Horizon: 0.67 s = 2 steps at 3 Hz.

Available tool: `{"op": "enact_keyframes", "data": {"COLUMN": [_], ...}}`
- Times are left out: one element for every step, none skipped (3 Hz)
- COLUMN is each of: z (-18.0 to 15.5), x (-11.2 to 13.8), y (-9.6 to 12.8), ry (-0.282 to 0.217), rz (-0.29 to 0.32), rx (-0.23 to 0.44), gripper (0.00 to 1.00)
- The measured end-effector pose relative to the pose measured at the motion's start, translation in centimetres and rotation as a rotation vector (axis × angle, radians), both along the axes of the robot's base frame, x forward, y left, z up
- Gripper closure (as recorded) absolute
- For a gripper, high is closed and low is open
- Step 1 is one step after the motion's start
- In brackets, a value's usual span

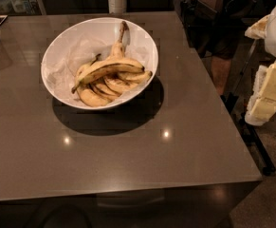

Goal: Pick banana from white bowl

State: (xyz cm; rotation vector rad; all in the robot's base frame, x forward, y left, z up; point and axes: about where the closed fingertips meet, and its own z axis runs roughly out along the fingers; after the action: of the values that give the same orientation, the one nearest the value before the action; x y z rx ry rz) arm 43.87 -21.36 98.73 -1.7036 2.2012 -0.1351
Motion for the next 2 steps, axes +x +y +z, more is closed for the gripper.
{"op": "enact_keyframes", "data": {"z": [0.0,1.4], "x": [0.0,1.0], "y": [0.0,3.2], "ry": [0.000,-0.002], "rz": [0.000,0.052], "rx": [0.000,-0.010], "gripper": [0.00,0.00]}}
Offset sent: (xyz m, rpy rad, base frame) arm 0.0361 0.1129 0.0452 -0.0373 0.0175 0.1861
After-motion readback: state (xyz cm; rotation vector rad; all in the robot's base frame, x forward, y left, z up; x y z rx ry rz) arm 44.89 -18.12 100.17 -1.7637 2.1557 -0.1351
